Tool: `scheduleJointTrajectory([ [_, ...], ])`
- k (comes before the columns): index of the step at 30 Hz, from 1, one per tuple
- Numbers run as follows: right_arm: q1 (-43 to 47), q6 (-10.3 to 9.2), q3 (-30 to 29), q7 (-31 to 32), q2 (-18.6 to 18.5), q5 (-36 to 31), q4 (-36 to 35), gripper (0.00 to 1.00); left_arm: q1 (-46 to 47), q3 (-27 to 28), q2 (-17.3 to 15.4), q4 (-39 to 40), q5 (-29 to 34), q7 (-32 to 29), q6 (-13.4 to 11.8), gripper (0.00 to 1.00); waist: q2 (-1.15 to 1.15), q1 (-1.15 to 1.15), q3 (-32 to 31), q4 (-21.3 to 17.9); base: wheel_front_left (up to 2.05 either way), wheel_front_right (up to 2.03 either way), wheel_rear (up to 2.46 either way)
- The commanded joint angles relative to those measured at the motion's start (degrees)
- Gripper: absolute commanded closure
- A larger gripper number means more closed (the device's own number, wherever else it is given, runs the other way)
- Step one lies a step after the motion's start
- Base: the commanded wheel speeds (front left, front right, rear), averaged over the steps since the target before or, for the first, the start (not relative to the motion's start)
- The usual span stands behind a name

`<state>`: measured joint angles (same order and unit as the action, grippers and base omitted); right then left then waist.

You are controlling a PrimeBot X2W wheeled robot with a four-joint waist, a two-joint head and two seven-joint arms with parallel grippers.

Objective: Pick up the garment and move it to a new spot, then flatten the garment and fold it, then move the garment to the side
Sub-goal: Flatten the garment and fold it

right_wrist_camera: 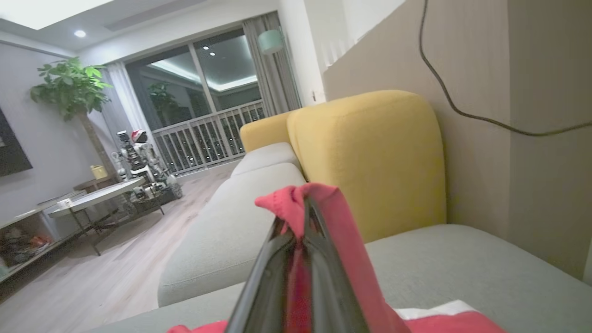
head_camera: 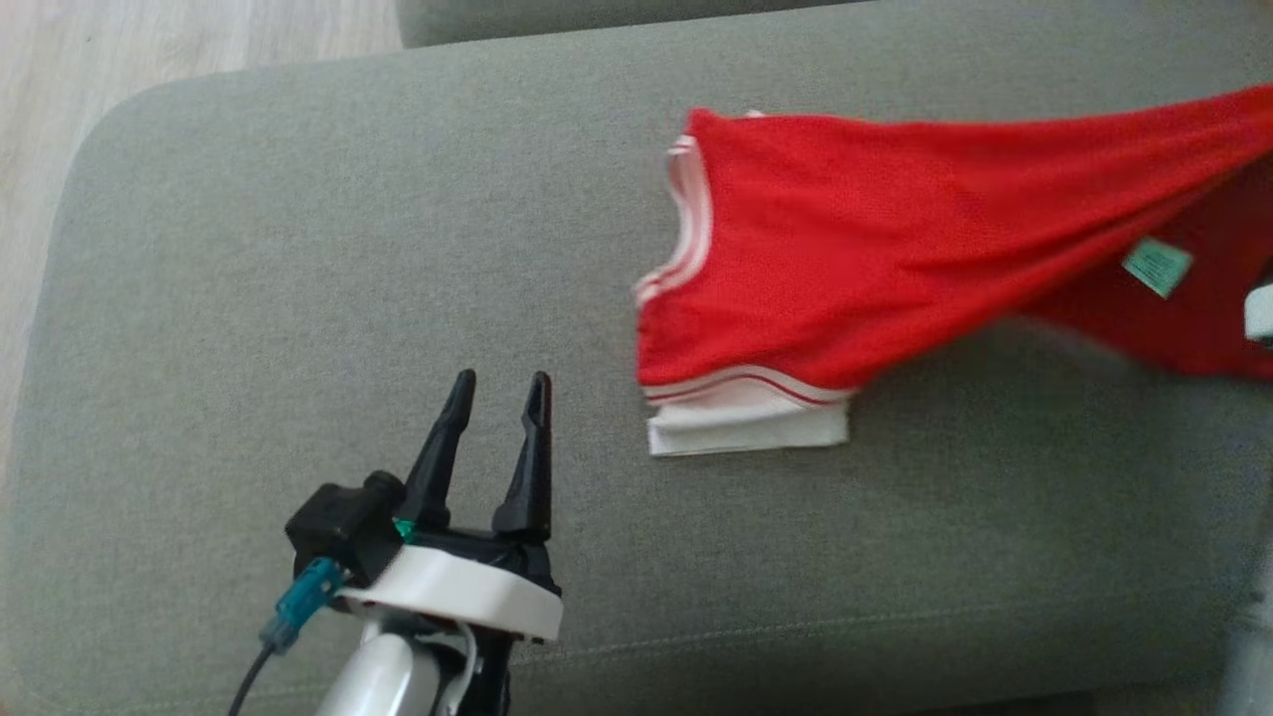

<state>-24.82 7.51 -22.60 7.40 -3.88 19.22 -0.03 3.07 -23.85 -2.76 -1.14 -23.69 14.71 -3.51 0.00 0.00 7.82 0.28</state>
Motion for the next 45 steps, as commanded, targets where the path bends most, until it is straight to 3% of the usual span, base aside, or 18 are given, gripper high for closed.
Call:
scheduleJointTrajectory([
  [1, -2.9, -0.02, 2.3, 2.1, 0.5, -0.1, -3.4, 1.0, 1.4, 1.2, -0.1, 2.0, 0.7, 0.3, 0.4, 0.0, 0.0, 0.0, 0.3, 0.8, 0.0, 0.0, 0.0],
  [4, -5.5, -0.02, 3.9, 6.0, 0.8, -1.5, -1.1, 1.0, 2.2, 0.6, -0.1, 2.0, 0.5, 0.3, 0.5, 0.0, 0.0, 0.0, 1.3, 2.7, 0.0, 0.0, 0.0],
  [8, -12.7, -0.02, 4.2, 7.2, 0.6, -6.8, 10.8, 1.0, 3.5, -0.3, -0.1, 2.0, -0.1, 0.3, 0.5, 0.0, 0.0, 0.0, 3.0, 5.9, 0.0, 0.0, 0.0],
  [12, -19.7, -0.02, 3.4, 3.6, -2.5, -16.6, 24.9, 1.0, 4.6, -1.1, -0.1, 2.0, -0.8, 0.3, 0.4, 0.0, 0.0, 0.0, 4.7, 8.9, 0.0, 0.0, 0.0],
  [13, -19.7, -0.02, 3.4, 3.6, -2.5, -16.6, 24.9, 1.0, 4.6, -1.1, -0.1, 2.0, -0.8, 0.3, 0.4, 0.0, 0.0, 0.0, 4.7, 8.9, 0.0, 0.0, 0.0],
  [14, -22.3, -0.02, 2.5, 1.1, -4.0, -20.8, 30.6, 1.0, 5.1, -1.5, -0.1, 2.2, -1.1, 0.3, 0.2, 0.0, 0.0, 0.0, 5.2, 10.0, 0.0, 0.0, 0.0],
  [18, -25.6, -0.02, 0.1, -2.2, -4.9, -24.8, 37.3, 1.0, 5.2, -1.4, -0.1, 2.5, -1.3, 0.3, -0.2, 0.0, 0.0, 0.0, 5.8, 10.1, 0.0, 0.0, 0.0],
  [19, -26.4, -0.02, -0.7, -3.2, -5.0, -25.7, 39.2, 0.67, 5.1, -1.3, -0.1, 2.5, -1.3, 0.3, -0.3, 0.0, 0.0, 0.0, 5.9, 9.8, 0.0, 0.0, 0.0],
  [20, -27.1, -0.02, -1.3, -4.4, -4.9, -26.4, 40.9, 0.0, 5.0, -1.2, -0.1, 2.3, -1.2, 0.3, -0.3, 0.0, 0.0, 0.0, 5.9, 9.5, 0.0, 0.0, 0.0],
  [25, -27.9, -0.02, -1.5, -10.3, -3.6, -26.4, 45.2, 0.0, 5.0, -0.8, -0.1, 2.6, -0.7, 0.3, -0.5, 0.0, 0.0, 0.0, 5.9, 6.9, 0.0, 0.0, 0.0],
  [30, -22.9, -0.02, 6.0, -12.5, -2.4, -20.0, 43.4, 0.0, 4.6, 0.0, -0.1, 2.8, -0.2, 0.3, -0.7, 0.0, 0.0, 0.0, 5.5, 4.4, 0.0, 0.0, 0.0],
  [35, -12.7, -0.02, 10.3, -9.4, -3.6, -11.6, 34.3, 0.0, 3.8, 0.5, -0.1, 3.0, 0.0, 0.3, -0.8, 0.0, 0.0, 0.0, 5.0, 2.4, 0.0, 0.0, 0.0],
  [41, 0.8, -0.02, 8.1, -1.9, -4.6, -5.0, 19.6, 0.0, 3.5, 0.9, -0.1, 3.5, 0.5, 0.3, -0.8, 0.0, 0.0, 0.0, 5.4, 1.0, 0.0, 0.0, 0.0],
  [45, 6.5, -0.02, 4.9, 2.1, -3.3, -2.7, 12.2, 0.0, 3.8, 0.8, -0.1, 3.4, 0.8, 0.3, -0.4, 0.0, 0.0, 0.0, 6.1, 1.1, 0.0, 0.0, 0.0],
])
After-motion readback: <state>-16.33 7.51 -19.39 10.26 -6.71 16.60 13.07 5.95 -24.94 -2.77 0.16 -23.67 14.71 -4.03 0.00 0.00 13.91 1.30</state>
